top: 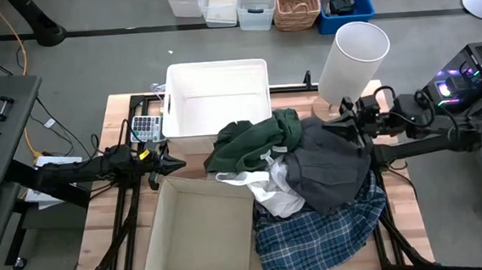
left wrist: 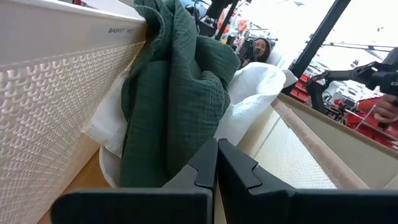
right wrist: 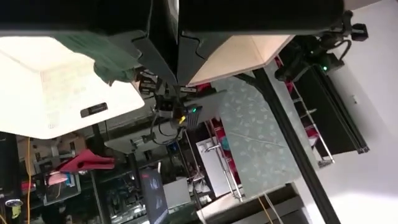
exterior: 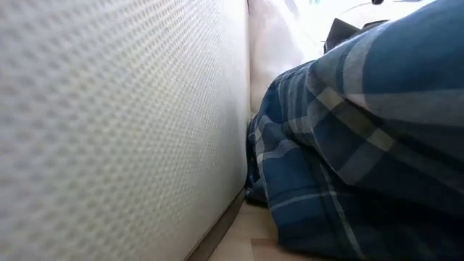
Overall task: Sort clothes
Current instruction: Put the grey pants into the laundry organizer
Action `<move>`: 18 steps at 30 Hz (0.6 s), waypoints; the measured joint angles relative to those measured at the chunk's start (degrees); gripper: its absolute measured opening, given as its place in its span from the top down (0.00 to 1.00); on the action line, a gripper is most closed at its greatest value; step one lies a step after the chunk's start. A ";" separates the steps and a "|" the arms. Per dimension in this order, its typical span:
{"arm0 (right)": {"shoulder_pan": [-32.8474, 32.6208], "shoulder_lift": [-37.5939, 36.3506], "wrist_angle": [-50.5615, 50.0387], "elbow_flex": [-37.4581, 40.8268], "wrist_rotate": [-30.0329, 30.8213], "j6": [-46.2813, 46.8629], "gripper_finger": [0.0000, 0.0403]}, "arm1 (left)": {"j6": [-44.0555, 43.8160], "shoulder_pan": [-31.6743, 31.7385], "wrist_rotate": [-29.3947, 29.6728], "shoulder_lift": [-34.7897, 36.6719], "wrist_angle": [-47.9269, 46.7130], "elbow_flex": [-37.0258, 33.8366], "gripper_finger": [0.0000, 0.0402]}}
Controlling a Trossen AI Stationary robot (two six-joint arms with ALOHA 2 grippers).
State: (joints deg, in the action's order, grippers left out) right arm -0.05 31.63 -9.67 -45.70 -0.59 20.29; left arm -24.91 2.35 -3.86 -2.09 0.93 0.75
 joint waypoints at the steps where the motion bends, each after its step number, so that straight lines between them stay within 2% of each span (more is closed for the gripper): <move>1: 0.00 0.62 -1.34 -1.27 -0.11 0.71 1.00 | 0.01 -0.01 0.00 0.01 -0.02 0.00 1.00; 9: 0.00 2.59 -13.79 -6.33 -3.75 5.45 1.00 | 0.01 -0.01 -0.01 0.00 -0.02 0.00 1.00; 18: 0.00 2.50 -18.73 -6.33 -4.86 6.81 1.00 | 0.00 -0.02 0.00 0.02 -0.02 0.00 1.00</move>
State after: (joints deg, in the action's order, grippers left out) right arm -0.05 34.13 -28.40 -52.03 -5.45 27.10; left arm -24.91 2.33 -3.86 -2.07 0.91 0.75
